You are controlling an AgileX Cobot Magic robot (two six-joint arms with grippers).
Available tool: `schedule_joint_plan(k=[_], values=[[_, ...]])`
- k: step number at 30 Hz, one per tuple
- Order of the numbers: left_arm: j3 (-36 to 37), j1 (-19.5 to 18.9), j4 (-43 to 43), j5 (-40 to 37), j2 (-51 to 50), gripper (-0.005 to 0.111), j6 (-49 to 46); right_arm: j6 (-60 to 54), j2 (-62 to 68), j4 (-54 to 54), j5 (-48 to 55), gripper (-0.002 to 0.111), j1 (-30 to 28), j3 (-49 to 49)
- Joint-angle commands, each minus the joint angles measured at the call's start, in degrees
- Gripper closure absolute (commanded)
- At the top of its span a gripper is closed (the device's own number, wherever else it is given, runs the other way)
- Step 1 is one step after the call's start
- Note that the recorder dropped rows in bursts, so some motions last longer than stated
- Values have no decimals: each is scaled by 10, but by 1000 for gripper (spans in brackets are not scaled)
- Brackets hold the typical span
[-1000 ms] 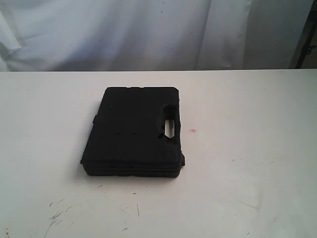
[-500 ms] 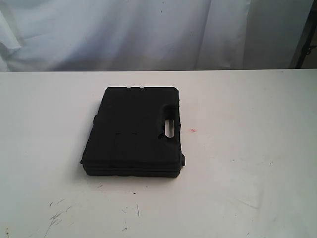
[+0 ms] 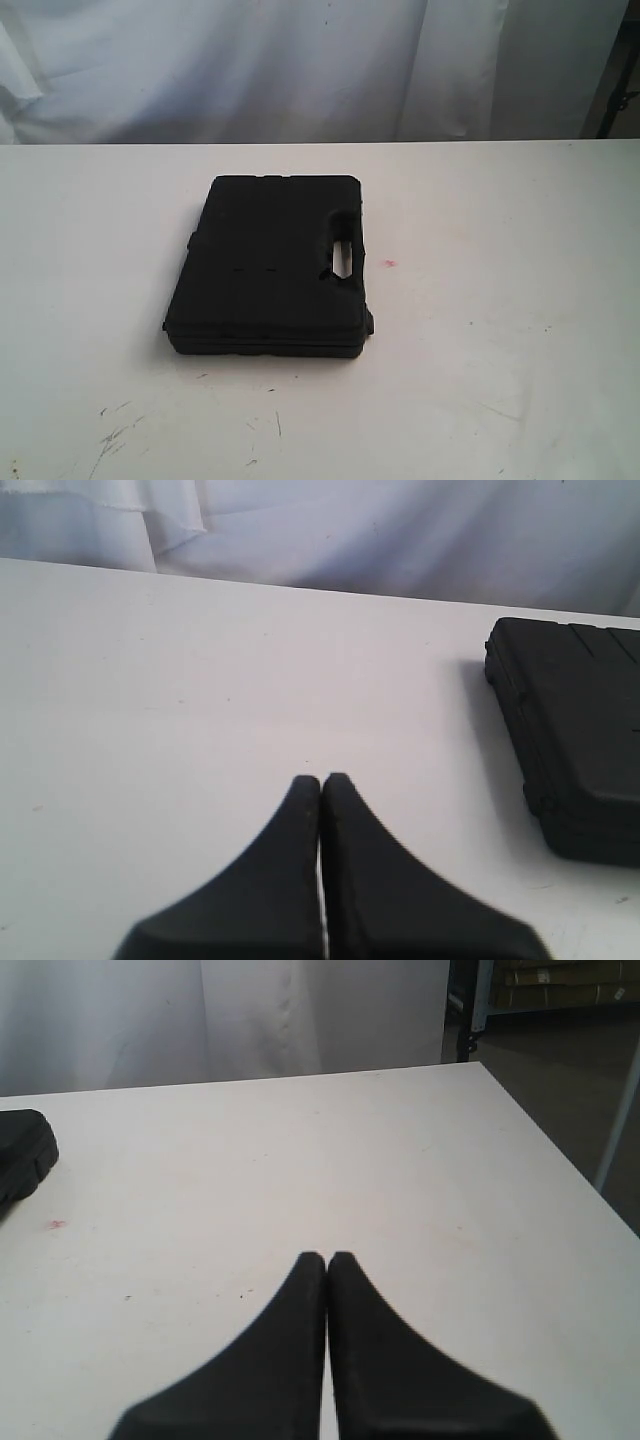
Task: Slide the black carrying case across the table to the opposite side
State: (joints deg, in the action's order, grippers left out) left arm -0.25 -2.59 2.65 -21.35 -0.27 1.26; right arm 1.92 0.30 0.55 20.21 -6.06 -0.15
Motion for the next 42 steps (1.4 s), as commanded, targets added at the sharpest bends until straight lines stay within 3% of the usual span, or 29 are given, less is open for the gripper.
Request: schedule_joint_plan(k=[1, 30, 42], values=[[3, -1, -2, 9, 3, 107, -1, 2, -3, -2, -4, 108, 1, 2], [3, -1, -2, 9, 3, 107, -1, 2, -3, -5, -7, 108, 1, 2], [3, -1, -2, 9, 3, 107, -1, 2, -3, -28, -133, 108, 1, 2]])
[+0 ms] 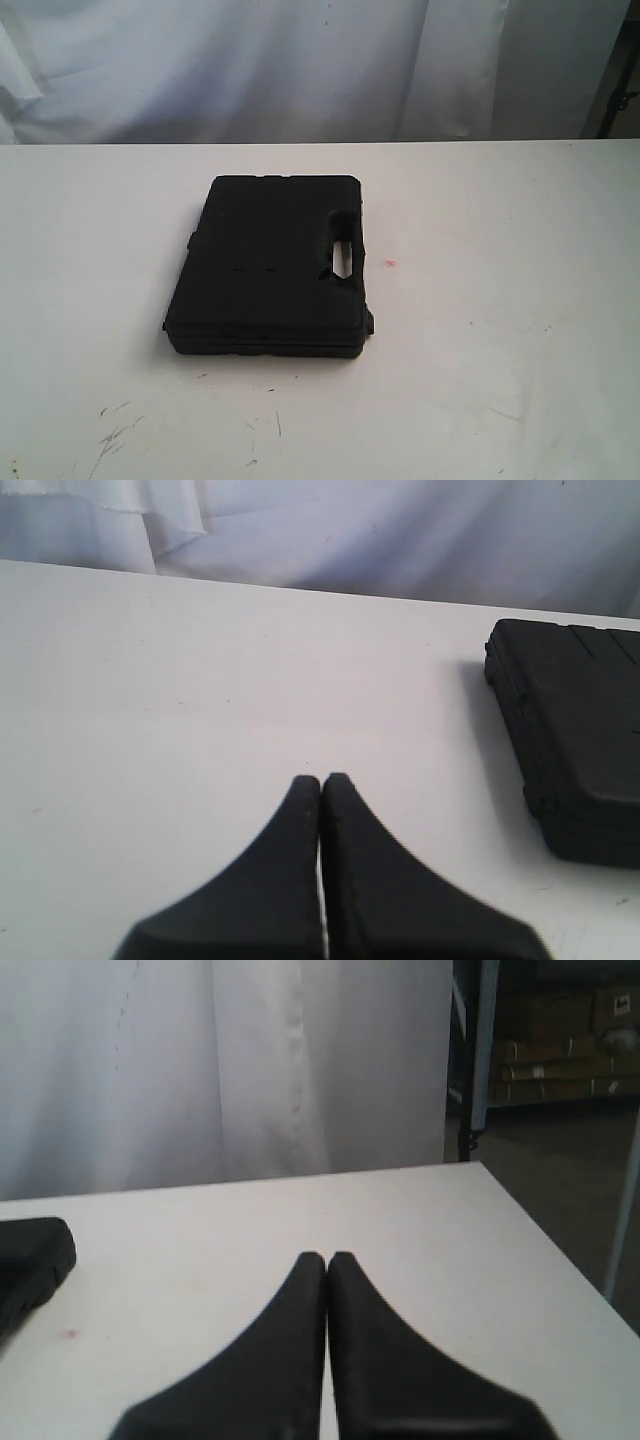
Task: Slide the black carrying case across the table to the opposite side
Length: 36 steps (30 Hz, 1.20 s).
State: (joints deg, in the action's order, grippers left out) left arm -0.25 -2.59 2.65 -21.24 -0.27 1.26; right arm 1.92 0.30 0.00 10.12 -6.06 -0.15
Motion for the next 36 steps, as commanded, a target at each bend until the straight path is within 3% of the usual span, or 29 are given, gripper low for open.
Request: schedule_joint_plan(k=[1, 13, 19, 27, 36], values=[[3, -1, -2, 8, 3, 107, -1, 2, -3, -27, -31, 108, 1, 2], [3, -1, -2, 8, 3, 107, -1, 2, -3, -25, -26, 108, 1, 2], [3, -1, -2, 8, 3, 107, -1, 1, -3, -24, -77, 108, 1, 2], [3, -1, -2, 8, 3, 107, -1, 2, -3, -24, -225, 108, 1, 2], [3, -1, -2, 8, 3, 107, -1, 10, -3, -24, -238, 108, 1, -6]])
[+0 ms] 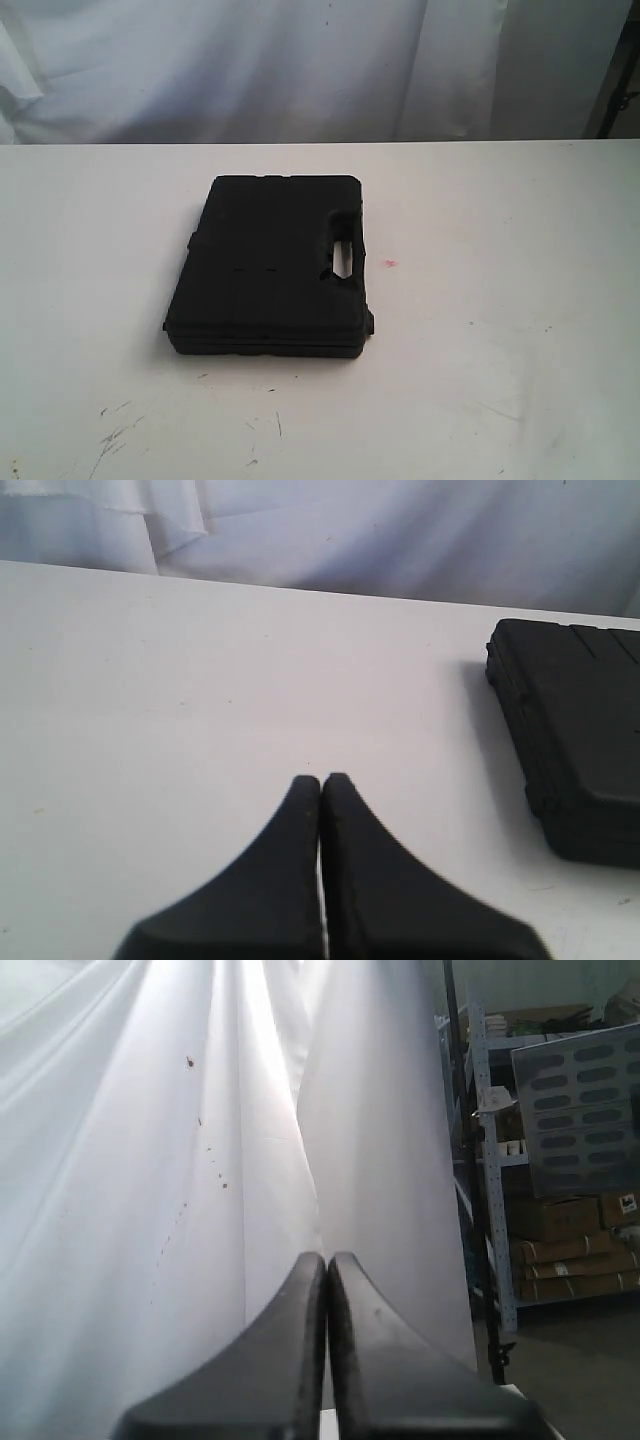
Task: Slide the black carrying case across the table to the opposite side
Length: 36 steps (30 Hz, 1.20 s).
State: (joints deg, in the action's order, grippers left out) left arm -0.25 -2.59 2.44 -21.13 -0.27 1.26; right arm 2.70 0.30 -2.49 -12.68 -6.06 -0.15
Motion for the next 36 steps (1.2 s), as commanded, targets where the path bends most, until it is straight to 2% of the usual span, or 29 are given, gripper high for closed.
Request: schedule_joint_plan(k=[1, 8, 18, 27, 36], values=[[3, -1, 0, 7, 3, 107, -1, 2, -3, 1, -9, 108, 1, -12], [3, -1, 0, 7, 3, 107, -1, 3, 2, 1, 15, 108, 1, -80], [3, -1, 0, 7, 3, 107, -1, 3, 170, 1, 72, 108, 5, -176], [3, -1, 0, 7, 3, 107, -1, 7, 289, 2, 75, 108, 64, -188], [3, -1, 0, 7, 3, 107, -1, 7, 299, -1, 54, 108, 80, -188]])
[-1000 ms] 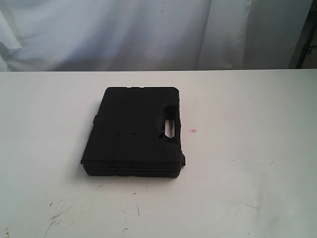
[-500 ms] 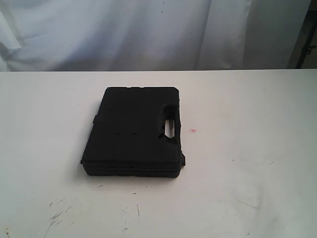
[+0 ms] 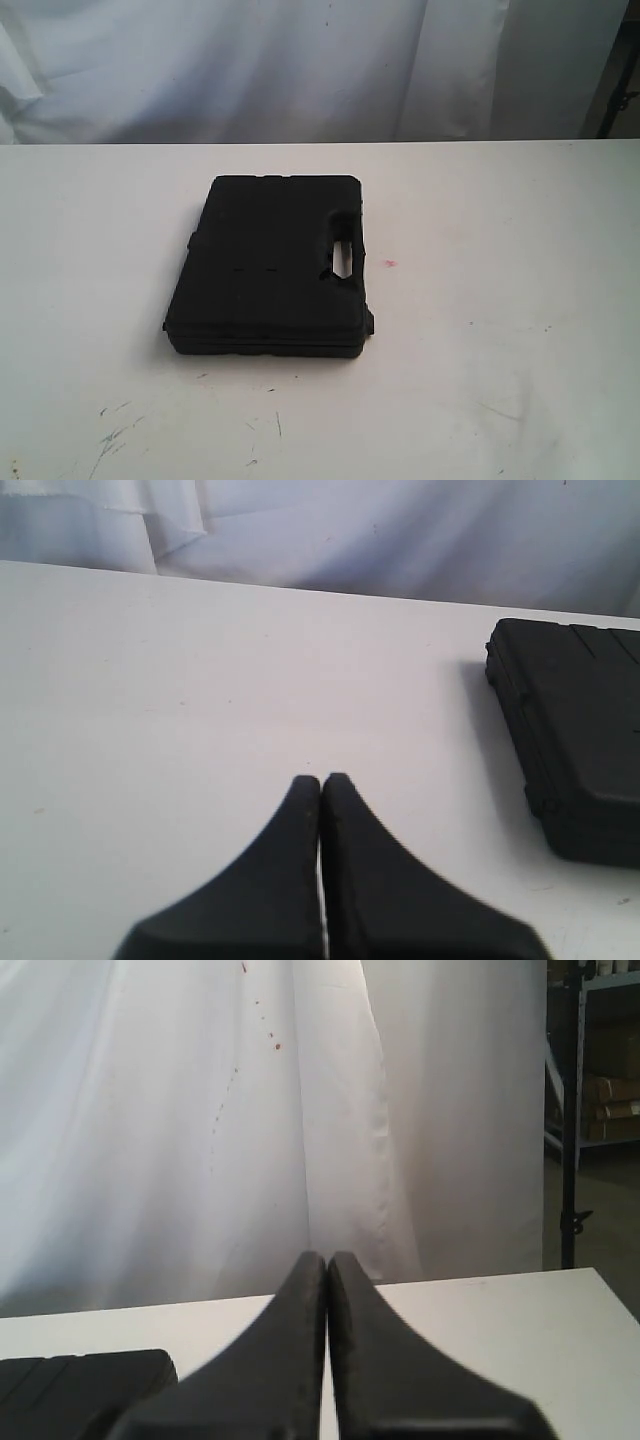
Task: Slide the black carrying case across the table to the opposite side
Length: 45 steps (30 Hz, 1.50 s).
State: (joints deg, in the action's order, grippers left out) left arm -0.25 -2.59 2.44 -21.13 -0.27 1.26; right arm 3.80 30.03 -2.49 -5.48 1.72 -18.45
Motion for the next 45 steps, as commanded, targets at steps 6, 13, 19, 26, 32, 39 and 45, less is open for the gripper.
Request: schedule_joint_plan(k=[6, 13, 19, 26, 32, 39, 45], values=[[3, -1, 0, 7, 3, 107, -1, 36, 3, 2, -33, 108, 2, -5], [3, -1, 0, 7, 3, 107, -1, 36, 56, 10, 30, 108, 25, -57], [3, -1, 0, 7, 3, 107, -1, 36, 192, 10, 211, 108, 77, -209], [3, -1, 0, 7, 3, 107, -1, 35, 396, 10, 322, 108, 127, -351], [3, -1, 0, 7, 3, 107, -1, 35, 556, -52, 401, 108, 133, -452], [3, -1, 0, 7, 3, 107, -1, 4, 656, -110, 480, 108, 145, -543], [3, -1, 0, 7, 3, 107, -1, 13, 712, -114, 493, 108, 173, -592]])
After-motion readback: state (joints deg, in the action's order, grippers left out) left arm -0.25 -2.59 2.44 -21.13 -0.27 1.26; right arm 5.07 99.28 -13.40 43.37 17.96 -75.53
